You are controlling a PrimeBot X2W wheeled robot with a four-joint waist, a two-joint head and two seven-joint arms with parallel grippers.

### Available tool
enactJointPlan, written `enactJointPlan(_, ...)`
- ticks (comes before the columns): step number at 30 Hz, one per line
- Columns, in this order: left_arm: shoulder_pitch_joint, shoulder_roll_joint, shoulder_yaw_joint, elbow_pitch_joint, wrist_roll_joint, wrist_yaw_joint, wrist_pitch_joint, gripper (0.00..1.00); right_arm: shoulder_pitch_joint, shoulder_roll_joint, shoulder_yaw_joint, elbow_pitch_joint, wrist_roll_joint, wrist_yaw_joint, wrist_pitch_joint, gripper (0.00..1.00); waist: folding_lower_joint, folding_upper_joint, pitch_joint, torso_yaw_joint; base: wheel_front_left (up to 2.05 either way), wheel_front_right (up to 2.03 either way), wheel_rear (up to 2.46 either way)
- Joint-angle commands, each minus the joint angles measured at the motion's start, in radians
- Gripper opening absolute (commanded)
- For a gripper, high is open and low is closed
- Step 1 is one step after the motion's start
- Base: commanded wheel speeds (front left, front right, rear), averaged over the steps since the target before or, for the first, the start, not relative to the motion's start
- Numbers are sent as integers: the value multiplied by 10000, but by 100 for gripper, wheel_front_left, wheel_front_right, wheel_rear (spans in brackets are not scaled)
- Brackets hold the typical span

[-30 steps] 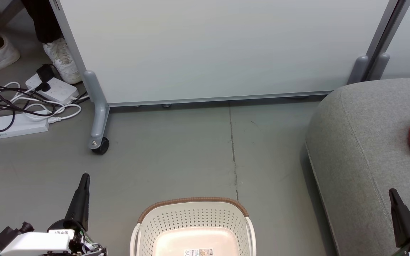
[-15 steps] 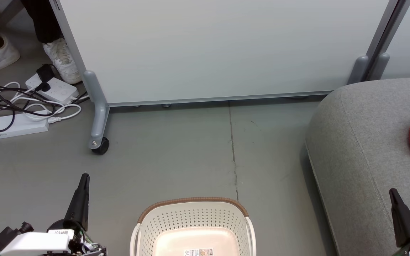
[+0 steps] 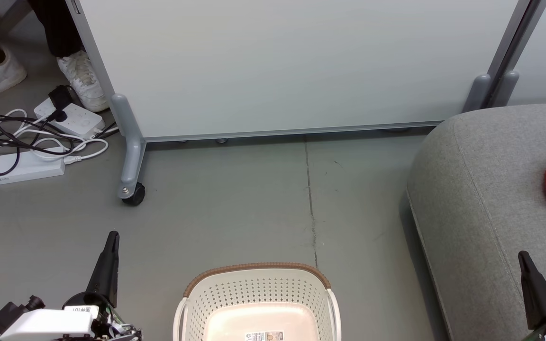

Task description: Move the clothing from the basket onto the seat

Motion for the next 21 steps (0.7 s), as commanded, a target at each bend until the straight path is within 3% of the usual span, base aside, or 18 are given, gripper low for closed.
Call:
enactJointPlan(1,43,0,48,-41,66,-30,44,0,104,-69,21,-68,46,22,-70,0,0,0,0,0,0,0,0)
enactJointPlan(21,45,-18,77,-41,82,-25,69,0,104,-150,77,-88,100,23,-151,0,0,0,0,0,0,0,0)
